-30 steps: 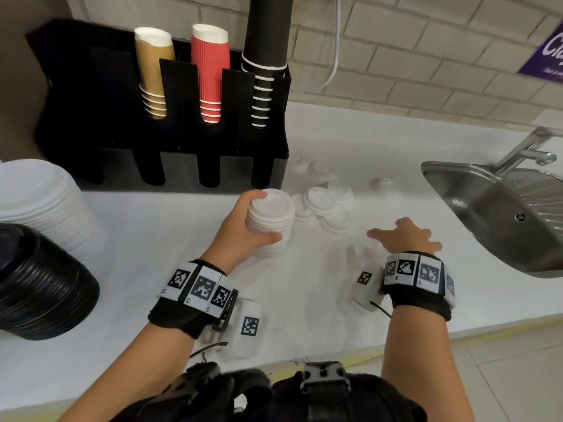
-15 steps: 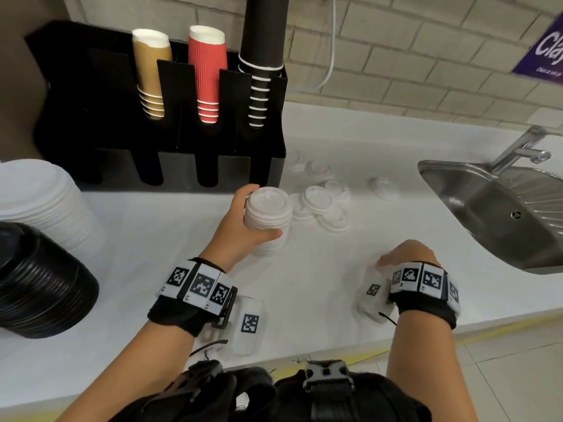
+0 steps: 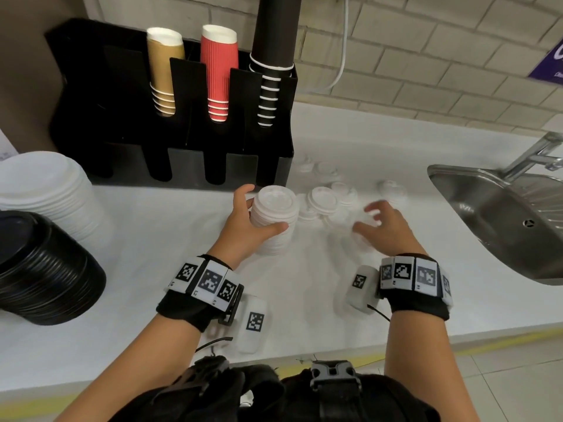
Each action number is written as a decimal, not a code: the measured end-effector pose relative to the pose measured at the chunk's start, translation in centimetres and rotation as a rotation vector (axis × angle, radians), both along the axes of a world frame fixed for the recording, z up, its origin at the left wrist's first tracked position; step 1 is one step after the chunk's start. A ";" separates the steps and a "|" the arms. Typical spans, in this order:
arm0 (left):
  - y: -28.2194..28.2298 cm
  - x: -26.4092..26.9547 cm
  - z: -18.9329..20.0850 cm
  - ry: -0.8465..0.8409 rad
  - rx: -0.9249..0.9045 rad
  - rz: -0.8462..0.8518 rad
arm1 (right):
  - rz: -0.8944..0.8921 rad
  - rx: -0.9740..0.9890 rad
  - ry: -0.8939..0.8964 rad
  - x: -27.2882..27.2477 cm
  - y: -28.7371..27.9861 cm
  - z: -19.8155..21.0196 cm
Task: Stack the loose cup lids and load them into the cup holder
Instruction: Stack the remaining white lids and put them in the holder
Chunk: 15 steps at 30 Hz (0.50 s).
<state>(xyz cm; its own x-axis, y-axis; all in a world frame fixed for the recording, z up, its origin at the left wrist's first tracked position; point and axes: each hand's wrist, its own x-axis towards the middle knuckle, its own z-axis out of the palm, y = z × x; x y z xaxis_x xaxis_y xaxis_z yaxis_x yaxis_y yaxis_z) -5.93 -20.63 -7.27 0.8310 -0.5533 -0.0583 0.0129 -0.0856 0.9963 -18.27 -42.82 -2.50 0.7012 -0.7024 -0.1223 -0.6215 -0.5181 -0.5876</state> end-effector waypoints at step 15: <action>-0.9 -0.7 -0.3 -0.064 -0.017 0.081 | 0.694 -0.139 -0.104 9.4 6.4 3.2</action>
